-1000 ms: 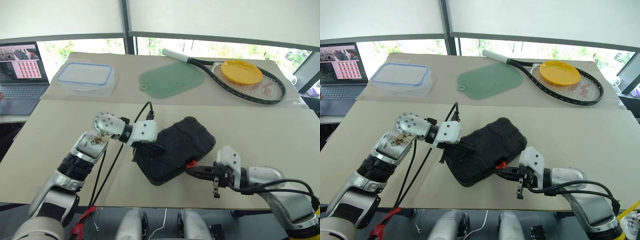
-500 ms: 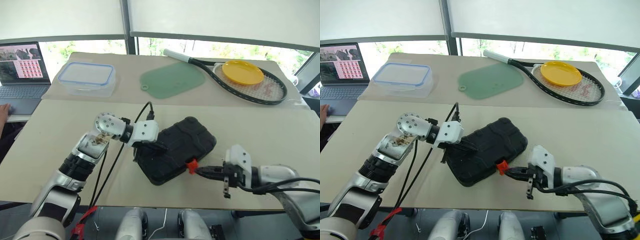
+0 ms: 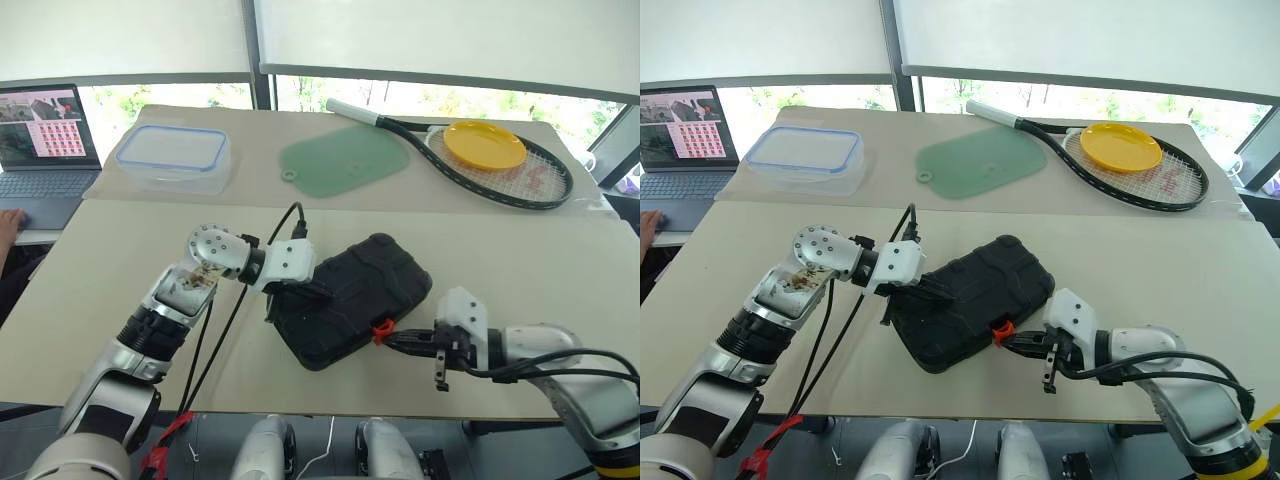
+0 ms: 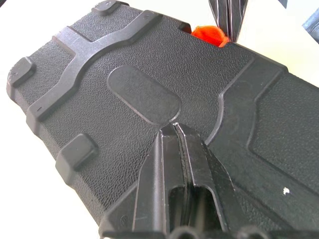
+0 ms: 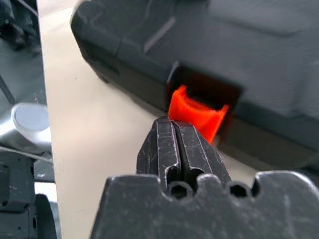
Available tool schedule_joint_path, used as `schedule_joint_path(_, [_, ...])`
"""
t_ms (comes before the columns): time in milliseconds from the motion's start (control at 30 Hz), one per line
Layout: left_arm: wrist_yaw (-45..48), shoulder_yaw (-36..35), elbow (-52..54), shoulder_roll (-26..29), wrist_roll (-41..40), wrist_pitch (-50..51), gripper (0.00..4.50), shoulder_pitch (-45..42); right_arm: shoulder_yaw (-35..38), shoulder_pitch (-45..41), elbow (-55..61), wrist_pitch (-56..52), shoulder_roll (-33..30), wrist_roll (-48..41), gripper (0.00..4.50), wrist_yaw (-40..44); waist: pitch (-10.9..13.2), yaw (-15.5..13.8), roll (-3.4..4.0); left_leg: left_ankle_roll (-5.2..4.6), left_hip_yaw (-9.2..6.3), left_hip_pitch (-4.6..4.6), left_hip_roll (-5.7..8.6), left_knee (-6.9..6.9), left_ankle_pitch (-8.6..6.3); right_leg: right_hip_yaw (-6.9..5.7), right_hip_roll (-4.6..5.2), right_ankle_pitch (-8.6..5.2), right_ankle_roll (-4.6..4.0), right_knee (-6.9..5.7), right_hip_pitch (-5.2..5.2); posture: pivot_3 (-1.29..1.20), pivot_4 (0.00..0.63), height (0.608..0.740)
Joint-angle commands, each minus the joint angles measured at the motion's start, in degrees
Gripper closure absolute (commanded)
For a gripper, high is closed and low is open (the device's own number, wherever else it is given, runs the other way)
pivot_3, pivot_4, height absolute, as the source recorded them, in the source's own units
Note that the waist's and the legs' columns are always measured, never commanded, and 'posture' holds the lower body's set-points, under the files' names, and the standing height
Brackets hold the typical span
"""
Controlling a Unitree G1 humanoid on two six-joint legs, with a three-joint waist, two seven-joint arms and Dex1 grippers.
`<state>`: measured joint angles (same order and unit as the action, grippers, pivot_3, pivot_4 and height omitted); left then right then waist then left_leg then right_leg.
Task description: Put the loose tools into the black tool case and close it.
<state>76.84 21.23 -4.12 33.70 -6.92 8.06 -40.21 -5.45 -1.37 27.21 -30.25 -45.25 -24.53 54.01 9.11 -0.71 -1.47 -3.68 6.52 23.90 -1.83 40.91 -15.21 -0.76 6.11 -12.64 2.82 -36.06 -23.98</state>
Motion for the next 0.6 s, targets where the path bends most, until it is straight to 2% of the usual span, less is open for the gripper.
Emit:
schedule_joint_path(33, [0.07, 1.58, -2.68, 0.46, 2.7, 0.32, 4.48, 0.19, -0.36, -0.98, -0.89, 0.79, 0.83, 1.51, 4.5, -1.25, 0.0, 0.02, 0.0, 0.0, 0.0, 0.0, 0.0, 0.0, 0.0, 0.0, 0.0, 0.0, 0.0, 0.0, -0.01, 0.0, 0.15, 0.738])
schedule_joint_path(400, [0.08, 1.59, -2.93, 0.37, 2.6, 0.14, 4.48, 0.22, 0.78, 0.18, 0.38, 0.78, 2.16, 1.11, 4.5, -2.26, 0.0, 0.02, 0.01, 0.0, 0.01, 0.0, -0.01, -0.01, 0.0, 0.01, 0.0, 0.0, 0.0, -0.01, -0.02, 0.0, 0.15, 0.738])
schedule_joint_path(600, [-0.18, 1.78, -3.2, -0.37, 2.59, 0.28, 4.48, -0.12, 0.22, -1.6, -0.54, 0.9, 5.04, 1.71, 4.5, -4.59, 0.0, 0.23, 0.01, 0.01, 0.01, 0.0, -0.02, -0.01, 0.0, 0.01, -0.03, 0.0, -0.01, -0.02, -0.03, 0.0, 0.15, 0.738])
